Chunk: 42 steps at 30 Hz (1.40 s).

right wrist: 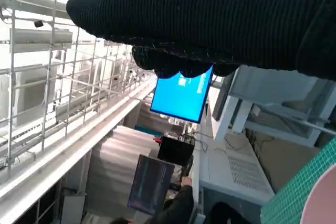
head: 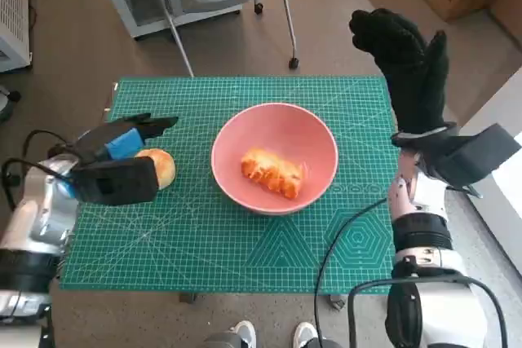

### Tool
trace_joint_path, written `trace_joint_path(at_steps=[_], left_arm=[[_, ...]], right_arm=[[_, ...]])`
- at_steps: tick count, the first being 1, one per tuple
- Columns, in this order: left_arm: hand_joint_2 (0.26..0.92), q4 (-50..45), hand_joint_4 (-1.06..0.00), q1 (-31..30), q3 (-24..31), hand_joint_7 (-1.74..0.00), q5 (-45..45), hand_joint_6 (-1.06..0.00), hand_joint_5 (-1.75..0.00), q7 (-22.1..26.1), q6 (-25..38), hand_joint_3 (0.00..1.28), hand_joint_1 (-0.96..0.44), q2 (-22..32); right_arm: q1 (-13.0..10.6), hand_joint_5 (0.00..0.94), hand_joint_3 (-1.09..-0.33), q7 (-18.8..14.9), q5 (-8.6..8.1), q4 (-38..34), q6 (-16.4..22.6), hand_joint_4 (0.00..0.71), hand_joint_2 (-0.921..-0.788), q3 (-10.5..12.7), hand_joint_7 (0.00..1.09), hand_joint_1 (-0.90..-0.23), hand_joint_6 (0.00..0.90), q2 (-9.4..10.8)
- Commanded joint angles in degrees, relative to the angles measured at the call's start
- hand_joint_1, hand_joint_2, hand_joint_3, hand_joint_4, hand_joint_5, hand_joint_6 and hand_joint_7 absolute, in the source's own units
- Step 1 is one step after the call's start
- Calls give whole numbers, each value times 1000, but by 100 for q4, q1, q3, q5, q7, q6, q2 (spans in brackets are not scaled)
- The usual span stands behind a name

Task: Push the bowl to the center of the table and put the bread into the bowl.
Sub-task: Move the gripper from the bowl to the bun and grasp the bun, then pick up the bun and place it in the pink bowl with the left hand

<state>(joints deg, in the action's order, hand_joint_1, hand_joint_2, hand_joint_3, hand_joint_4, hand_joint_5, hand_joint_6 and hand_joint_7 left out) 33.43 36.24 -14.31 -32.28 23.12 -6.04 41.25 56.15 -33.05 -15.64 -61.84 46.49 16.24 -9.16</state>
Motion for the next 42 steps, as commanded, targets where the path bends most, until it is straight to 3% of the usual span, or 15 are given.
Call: trace_joint_path(at_steps=[1,13,19,22,24,25,26,29,31,35,42], left_arm=[[774,593,-198,346,-259,-24,-253,-344,-9,-114,63,6,-167,-117],[789,1378,-293,696,-587,-52,-328,-460,-26,173,376,9,-101,-404],[819,1717,-361,790,-747,-70,-450,-535,-37,-8,432,20,-59,-521],[847,1964,-465,868,-857,-72,-548,-589,-50,-180,419,24,-46,-576],[881,2061,-634,897,-916,-92,-580,-662,-111,-291,385,31,-31,-587],[889,2087,-626,907,-937,-108,-589,-693,-349,-329,367,54,46,-588],[901,2052,-595,896,-947,-136,-594,-736,-715,-347,341,105,156,-567],[914,1887,-604,854,-927,-840,-555,-627,-1096,-340,255,120,51,-489],[917,1712,-601,806,-870,-1006,-491,-621,-1177,-313,199,117,26,-423],[920,1182,-608,647,-645,-1154,-291,-622,-1218,-263,154,107,6,-278],[920,-198,-633,315,-123,-1228,85,-604,-1182,-66,261,102,1,12]], right_arm=[[-145,2,-605,48,-1,-56,27,345,-921,45,5,-550,491,-89],[-183,5,-607,311,156,-54,246,354,-921,-36,5,-559,494,-109],[-203,4,-609,316,126,-36,270,356,-921,-69,4,-558,493,-103],[-207,3,-608,291,95,-37,252,356,-921,-68,4,-560,493,-94],[-208,3,-608,264,72,-43,241,356,-921,-62,3,-564,493,-86],[-208,3,-607,253,64,-47,237,356,-921,-60,4,-565,493,-84],[-212,3,-607,242,58,-39,236,357,-921,-62,4,-566,493,-76],[-224,3,-606,225,49,-24,231,358,-921,-73,4,-570,494,-61],[-229,3,-605,215,38,-23,220,358,-921,-77,4,-571,494,-59],[-233,2,-604,191,20,-31,202,358,-921,-76,4,-572,495,-62],[-226,2,-604,191,30,-36,149,358,-921,-83,4,-574,497,-57]])
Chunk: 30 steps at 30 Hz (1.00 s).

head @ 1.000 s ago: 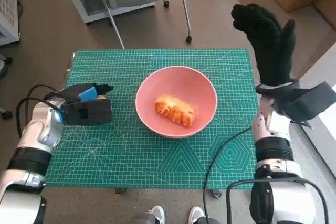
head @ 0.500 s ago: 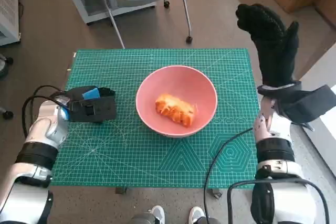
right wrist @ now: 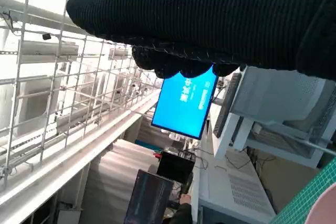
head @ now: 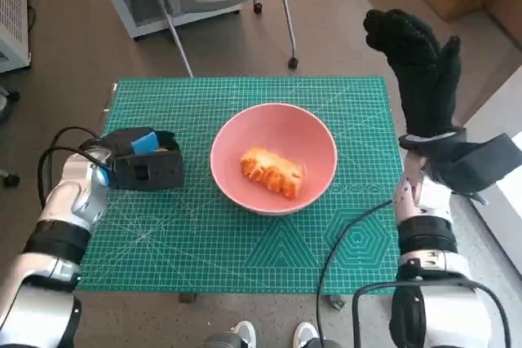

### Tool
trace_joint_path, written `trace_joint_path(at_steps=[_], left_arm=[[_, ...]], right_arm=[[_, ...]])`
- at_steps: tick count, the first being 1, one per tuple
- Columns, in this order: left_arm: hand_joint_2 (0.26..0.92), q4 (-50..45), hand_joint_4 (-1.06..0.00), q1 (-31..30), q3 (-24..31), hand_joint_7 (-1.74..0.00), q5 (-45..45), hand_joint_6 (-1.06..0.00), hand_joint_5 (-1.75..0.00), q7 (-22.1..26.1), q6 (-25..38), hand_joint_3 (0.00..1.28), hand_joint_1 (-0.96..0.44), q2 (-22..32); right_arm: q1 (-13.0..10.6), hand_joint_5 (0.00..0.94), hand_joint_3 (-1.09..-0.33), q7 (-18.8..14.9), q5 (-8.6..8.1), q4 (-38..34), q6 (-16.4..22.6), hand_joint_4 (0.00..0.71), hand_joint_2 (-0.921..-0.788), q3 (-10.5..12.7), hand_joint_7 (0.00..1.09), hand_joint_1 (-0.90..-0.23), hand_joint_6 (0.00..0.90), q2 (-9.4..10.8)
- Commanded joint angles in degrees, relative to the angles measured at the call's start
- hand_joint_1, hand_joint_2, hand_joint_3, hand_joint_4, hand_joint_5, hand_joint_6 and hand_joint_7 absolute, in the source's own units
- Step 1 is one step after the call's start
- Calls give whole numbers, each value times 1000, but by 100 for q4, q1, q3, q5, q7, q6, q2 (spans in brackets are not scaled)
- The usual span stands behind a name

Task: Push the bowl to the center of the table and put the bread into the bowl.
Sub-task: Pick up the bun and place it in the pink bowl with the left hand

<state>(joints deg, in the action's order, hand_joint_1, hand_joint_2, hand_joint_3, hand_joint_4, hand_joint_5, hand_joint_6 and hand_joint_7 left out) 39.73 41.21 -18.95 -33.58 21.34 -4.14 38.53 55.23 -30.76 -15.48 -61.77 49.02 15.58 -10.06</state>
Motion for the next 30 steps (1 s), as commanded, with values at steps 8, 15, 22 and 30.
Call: trace_joint_path(at_steps=[8,15,22,30], left_arm=[[920,-2427,-689,-494,1043,-1208,643,-595,-1157,118,12,82,1,431],[920,-3666,-744,-491,1332,-1184,730,-612,-1102,165,316,51,2,315],[920,-4530,-774,-256,1118,-1206,451,-640,-1016,232,747,26,2,19],[915,-4691,-778,39,629,-1160,225,-688,-1006,322,684,13,2,-442]], right_arm=[[-120,1,-606,-70,3,-38,-193,359,-921,-25,4,-574,498,49],[-102,1,-605,-112,-21,-4,-275,359,-921,-30,3,-570,498,85],[-94,0,-609,-136,-12,43,-311,355,-921,-46,2,-567,496,134],[-73,0,-616,-195,-16,27,-333,351,-921,-47,1,-569,496,158]])
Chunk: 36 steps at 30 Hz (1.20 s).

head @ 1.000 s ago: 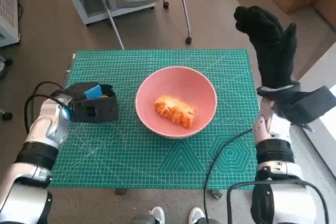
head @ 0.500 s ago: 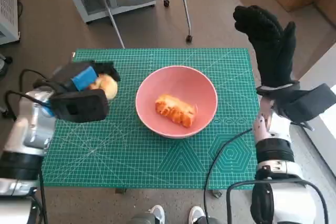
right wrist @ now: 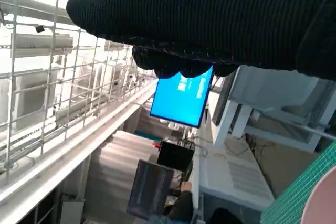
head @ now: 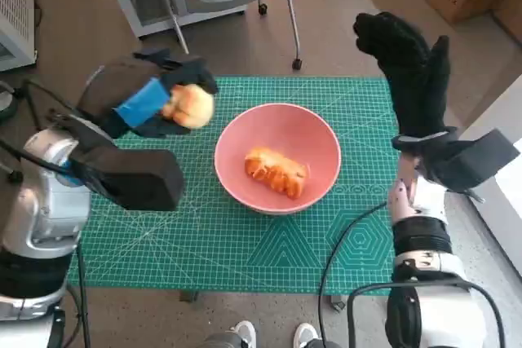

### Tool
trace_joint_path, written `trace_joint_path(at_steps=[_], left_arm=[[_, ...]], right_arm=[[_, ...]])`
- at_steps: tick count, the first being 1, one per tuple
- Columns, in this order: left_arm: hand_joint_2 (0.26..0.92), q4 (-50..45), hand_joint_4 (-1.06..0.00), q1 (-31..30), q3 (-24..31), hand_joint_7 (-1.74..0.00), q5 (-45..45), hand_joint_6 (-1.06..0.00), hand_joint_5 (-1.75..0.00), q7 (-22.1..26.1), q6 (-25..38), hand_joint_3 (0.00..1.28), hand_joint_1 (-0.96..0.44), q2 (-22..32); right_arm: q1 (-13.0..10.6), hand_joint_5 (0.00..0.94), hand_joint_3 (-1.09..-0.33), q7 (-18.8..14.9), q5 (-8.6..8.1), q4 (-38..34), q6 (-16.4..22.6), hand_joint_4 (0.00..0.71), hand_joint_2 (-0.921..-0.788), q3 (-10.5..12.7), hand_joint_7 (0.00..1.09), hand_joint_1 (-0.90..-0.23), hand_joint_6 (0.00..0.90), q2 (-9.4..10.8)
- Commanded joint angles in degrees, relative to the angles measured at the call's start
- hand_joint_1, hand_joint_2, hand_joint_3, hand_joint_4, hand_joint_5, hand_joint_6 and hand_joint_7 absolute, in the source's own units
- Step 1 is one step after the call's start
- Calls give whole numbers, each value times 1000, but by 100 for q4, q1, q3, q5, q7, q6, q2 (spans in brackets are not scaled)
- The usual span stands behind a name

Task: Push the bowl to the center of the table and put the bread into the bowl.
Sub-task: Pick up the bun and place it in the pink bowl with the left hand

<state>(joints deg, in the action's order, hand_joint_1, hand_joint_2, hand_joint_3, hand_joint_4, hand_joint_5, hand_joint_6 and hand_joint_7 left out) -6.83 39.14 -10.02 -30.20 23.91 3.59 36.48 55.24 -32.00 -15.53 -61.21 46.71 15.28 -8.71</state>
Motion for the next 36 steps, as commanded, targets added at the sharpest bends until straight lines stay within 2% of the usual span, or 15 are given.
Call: trace_joint_path(at_steps=[1,6,8,10,11,12,13,14,17,20,26,36], left_arm=[[916,7,-771,276,-321,-1164,-113,-688,-1008,77,-109,13,2,-300],[920,329,-725,377,-585,-1089,-42,-699,-1125,80,-390,22,1,-603],[920,492,-701,403,-655,-1143,39,-690,-1104,87,-561,36,1,-708],[920,661,-619,415,-701,-1224,135,-655,-1141,113,-695,88,1,-807],[921,738,-560,420,-717,-1294,170,-597,-955,126,-748,141,-125,-847],[921,812,-553,401,-751,-1320,230,-575,-860,196,-756,161,-169,-902],[873,867,-444,389,-771,-1098,274,-411,-650,248,-766,157,-139,-937],[823,926,-367,375,-798,-866,322,-324,-452,327,-763,128,-135,-964],[782,1027,-229,366,-846,-543,416,-187,-168,562,-701,93,-120,-1014],[778,1024,-178,380,-851,-389,423,-180,-59,685,-628,52,-147,-1025],[793,1028,-141,336,-860,-272,243,-186,-11,602,-644,22,-218,-1012],[805,1440,-131,265,-675,-267,322,-173,-2,165,-1226,15,-310,-926]], right_arm=[[-73,0,-616,-83,-16,-34,-106,352,-921,-16,1,-569,496,25],[-94,0,-618,-165,-58,-11,-114,352,-921,2,2,-564,496,30],[-109,0,-616,-205,-85,2,-119,352,-921,17,1,-561,496,32],[-118,0,-612,-234,-106,8,-127,351,-921,34,1,-562,496,32],[-119,0,-610,-244,-112,8,-132,350,-921,41,1,-562,496,31],[-126,0,-610,-257,-121,8,-130,350,-921,52,1,-562,496,23],[-130,0,-607,-265,-126,8,-128,349,-921,59,1,-564,495,18],[-136,0,-605,-272,-130,4,-119,347,-921,67,0,-565,492,11],[-146,0,-602,-274,-139,-14,-92,345,-921,84,0,-570,487,-10],[-149,1,-601,-262,-140,-22,-77,345,-921,88,0,-570,485,-18],[-157,2,-605,-177,-83,-60,-13,348,-921,85,1,-569,485,-45],[-185,2,-607,-29,-8,-3,102,350,-921,31,2,-571,488,-26]])
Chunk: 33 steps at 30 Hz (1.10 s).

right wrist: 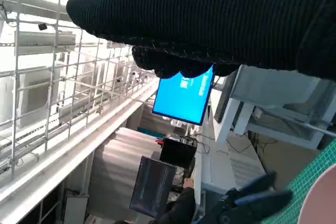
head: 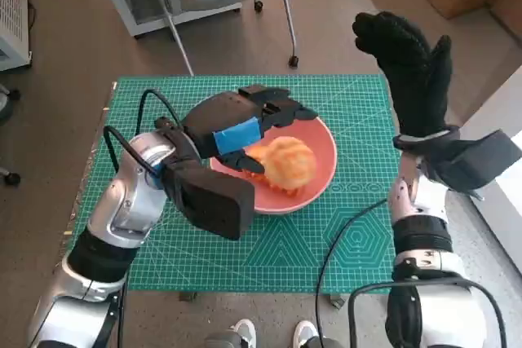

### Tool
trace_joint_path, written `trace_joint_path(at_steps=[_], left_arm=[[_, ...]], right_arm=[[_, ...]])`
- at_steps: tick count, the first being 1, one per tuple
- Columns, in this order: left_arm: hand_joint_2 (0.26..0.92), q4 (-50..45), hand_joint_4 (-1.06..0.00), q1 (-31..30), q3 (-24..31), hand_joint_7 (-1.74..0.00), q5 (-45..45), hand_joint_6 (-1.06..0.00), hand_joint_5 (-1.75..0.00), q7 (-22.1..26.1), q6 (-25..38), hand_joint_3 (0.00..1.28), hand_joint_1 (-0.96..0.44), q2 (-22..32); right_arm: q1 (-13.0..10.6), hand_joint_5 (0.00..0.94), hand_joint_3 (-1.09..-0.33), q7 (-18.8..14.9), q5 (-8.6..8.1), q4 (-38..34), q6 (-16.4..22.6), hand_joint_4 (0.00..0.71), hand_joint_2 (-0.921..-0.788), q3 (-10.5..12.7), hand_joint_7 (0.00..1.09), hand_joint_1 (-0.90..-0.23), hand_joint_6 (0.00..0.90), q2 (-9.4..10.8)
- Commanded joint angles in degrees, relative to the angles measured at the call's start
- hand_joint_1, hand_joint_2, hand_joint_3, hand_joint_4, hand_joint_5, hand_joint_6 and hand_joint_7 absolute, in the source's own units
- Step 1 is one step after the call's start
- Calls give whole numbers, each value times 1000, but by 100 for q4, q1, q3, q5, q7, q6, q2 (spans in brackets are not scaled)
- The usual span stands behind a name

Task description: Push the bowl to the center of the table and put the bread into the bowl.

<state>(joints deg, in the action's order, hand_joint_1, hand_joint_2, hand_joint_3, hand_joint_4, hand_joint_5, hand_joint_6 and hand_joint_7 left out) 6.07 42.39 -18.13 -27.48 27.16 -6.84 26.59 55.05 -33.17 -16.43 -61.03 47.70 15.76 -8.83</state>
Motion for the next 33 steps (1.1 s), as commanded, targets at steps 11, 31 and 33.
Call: trace_joint_path(at_steps=[11,31,33], left_arm=[[793,-15,-156,-384,1105,-214,1122,-233,-3,-316,-243,2,-223,-9],[825,-163,-174,-1112,3171,-723,5608,-36,-18,-304,-371,45,-242,-1455],[826,-148,-190,-1156,3248,-674,5739,-77,-18,-283,-409,35,-262,-1500]], right_arm=[[-161,1,-605,191,136,-1,34,350,-921,-59,2,-564,488,51],[-131,0,-607,312,157,255,-110,342,-921,-185,2,-565,490,182],[-134,0,-610,342,179,286,-112,342,-921,-211,2,-562,490,204]])
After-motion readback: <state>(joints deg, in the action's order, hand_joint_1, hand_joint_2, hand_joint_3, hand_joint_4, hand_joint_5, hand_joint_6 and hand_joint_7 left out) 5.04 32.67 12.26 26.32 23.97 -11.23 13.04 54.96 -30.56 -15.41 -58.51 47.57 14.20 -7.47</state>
